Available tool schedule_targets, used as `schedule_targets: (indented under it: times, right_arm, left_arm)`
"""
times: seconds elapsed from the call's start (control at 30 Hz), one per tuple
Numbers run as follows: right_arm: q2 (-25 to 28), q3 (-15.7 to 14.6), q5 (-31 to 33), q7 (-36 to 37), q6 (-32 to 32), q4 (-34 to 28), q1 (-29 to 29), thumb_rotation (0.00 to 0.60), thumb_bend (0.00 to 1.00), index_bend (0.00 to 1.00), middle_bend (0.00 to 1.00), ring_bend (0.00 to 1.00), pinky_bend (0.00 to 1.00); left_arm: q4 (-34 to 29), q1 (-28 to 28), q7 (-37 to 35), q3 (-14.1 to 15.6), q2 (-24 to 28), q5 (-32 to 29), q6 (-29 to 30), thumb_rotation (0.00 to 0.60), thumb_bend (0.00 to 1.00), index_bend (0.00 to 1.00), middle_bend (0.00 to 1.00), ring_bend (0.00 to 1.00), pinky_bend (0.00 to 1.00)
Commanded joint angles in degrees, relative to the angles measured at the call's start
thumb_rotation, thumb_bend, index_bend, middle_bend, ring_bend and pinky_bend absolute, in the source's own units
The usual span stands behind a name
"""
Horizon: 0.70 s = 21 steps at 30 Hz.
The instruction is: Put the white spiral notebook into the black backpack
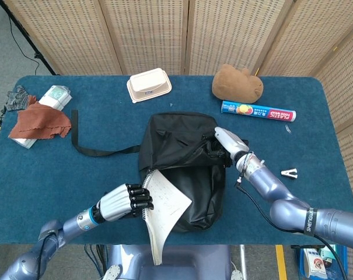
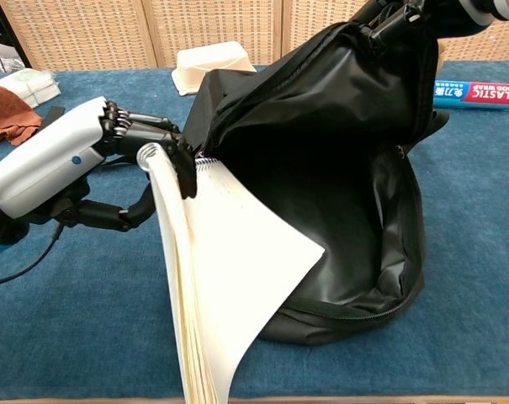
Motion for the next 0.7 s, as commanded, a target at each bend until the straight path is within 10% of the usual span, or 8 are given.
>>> schedule_targets:
  times: [0.03,0.3,0.7]
  right_arm:
    - [-0.2,-0.2,0.1,-0.1,0.1,0.0,0.2,0.6,0.81,0.6,0.57,0.52,0.65]
    - [-0.7,-0.5,0.3,-0.3,0.5,-0.1,0.6,0.6,0.82,0.6,0.57,0.52,0.65]
    - [-1.1,-1.0,0.9,-1.0,1.4,-0.6,1.2,0.6,0.82,0.6,0.57,0.52,0.65]
  left_arm:
    - [-2.3,0.0,0.5,1.9,3.1,1.3,-1.5,0.6,0.5,0.64,0.54,0.46,0.6]
    - [-7.9,-0.3,5.9,3.8,9.1,2.9,-3.0,0.6,0.46,0.51,0.38,0.33,0.51]
    - [-13.0,-0.4,11.4,3.1,12.2,3.6,-2.6,0.6,0.44,0.41,0.18,0.11,0.11]
